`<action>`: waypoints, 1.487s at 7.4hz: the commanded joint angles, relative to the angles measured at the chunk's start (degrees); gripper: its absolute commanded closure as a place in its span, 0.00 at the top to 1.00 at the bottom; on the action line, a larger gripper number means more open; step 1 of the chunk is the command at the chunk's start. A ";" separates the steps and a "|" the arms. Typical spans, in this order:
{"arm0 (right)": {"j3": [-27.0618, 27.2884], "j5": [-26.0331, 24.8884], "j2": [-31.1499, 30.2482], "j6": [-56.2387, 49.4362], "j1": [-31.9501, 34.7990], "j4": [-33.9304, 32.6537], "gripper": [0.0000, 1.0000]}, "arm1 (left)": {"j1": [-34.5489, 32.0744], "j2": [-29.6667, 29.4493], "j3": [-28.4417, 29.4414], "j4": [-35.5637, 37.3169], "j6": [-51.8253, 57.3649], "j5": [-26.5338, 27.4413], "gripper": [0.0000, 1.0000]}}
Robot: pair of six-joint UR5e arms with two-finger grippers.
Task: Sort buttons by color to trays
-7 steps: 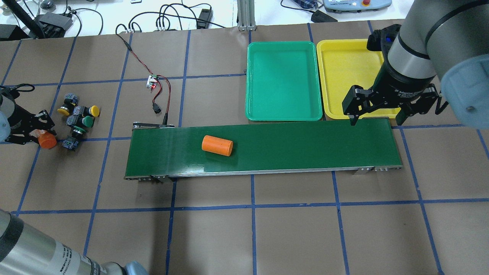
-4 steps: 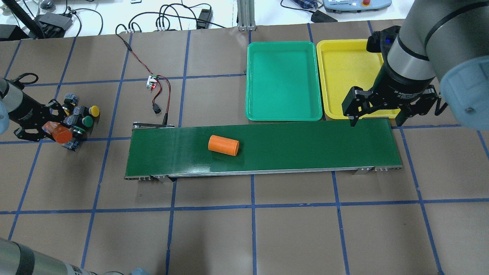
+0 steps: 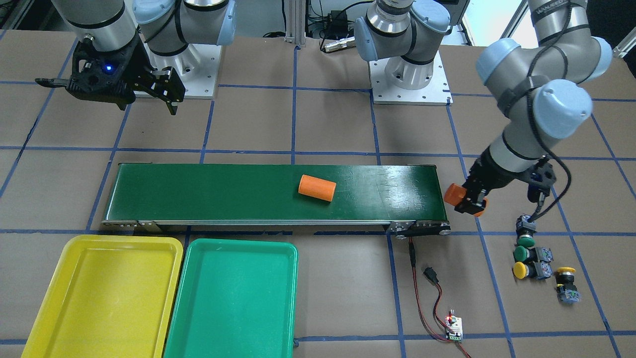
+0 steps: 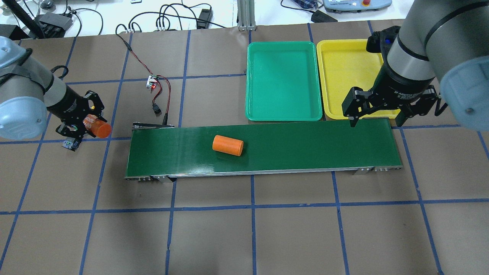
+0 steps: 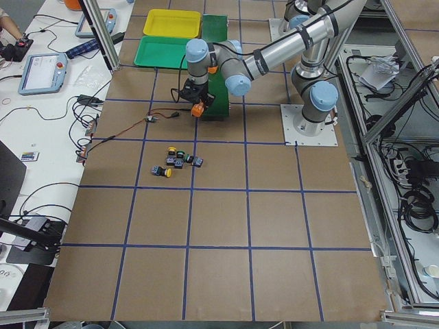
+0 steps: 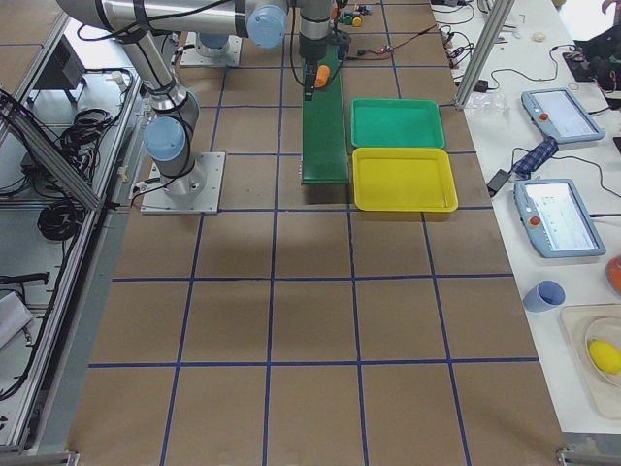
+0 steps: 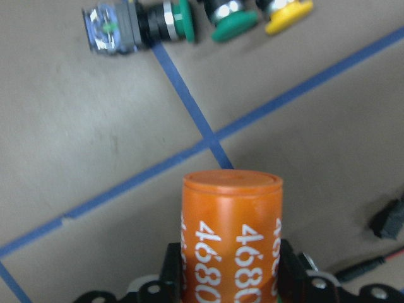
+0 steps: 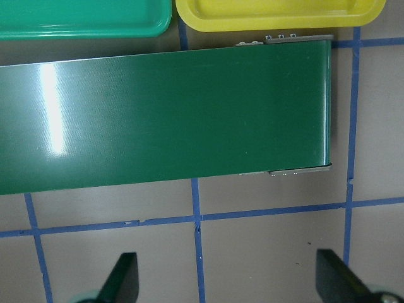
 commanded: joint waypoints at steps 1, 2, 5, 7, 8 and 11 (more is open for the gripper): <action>0.00 0.02 0.00 -0.08 0.00 0.02 1.00 | -7.33 -1.41 -1.02 -0.41 -16.93 -0.19 0.01; 0.00 0.02 0.00 0.09 0.00 0.02 1.00 | -7.43 -2.11 -2.41 0.64 -23.33 -0.19 0.01; 0.00 0.02 0.00 0.09 0.00 0.20 1.00 | -8.05 -2.48 -3.13 0.21 -24.54 0.34 0.81; 0.00 -0.07 0.00 -0.09 -0.09 -0.07 1.00 | -7.96 -0.73 -2.00 -0.06 -20.62 0.51 0.99; 0.00 -0.07 -0.09 -0.26 -0.18 -0.15 1.00 | -6.92 0.50 -0.60 -0.14 -9.53 0.43 1.00; 0.00 -0.07 0.00 -0.35 -0.18 -0.42 1.00 | 11.40 0.17 0.56 -3.56 35.14 0.43 1.00</action>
